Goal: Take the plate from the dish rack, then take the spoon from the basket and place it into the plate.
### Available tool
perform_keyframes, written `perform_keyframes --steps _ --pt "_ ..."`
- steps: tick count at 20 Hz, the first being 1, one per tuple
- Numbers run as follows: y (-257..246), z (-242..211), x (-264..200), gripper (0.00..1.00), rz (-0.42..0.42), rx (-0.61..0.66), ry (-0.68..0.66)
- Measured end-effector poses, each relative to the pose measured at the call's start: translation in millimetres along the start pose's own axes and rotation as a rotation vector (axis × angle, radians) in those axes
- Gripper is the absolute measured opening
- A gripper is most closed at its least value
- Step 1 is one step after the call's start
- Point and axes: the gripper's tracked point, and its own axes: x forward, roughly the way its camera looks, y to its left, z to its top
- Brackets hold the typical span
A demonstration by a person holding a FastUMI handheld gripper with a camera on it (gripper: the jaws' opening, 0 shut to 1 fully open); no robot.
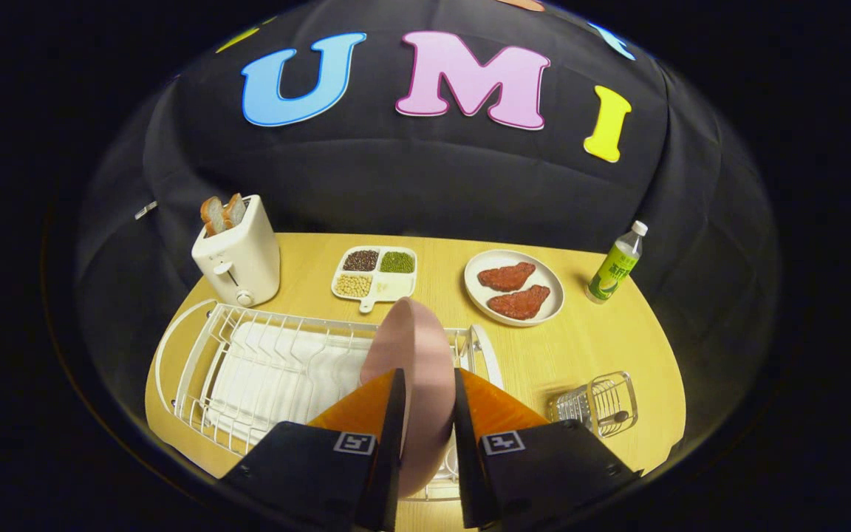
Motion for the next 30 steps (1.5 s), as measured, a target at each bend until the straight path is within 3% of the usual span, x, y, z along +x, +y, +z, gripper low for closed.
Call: perform_keyframes --steps 4,10,24,30 --pt "2 1 0 0.28 -0.052 0.034 0.012" --pt "22 26 -17 0.27 -0.123 -0.115 -0.114" --pt "38 17 -34 0.27 -0.215 -0.197 -0.125" --pt "30 24 -35 0.27 -0.202 -0.198 -0.15"
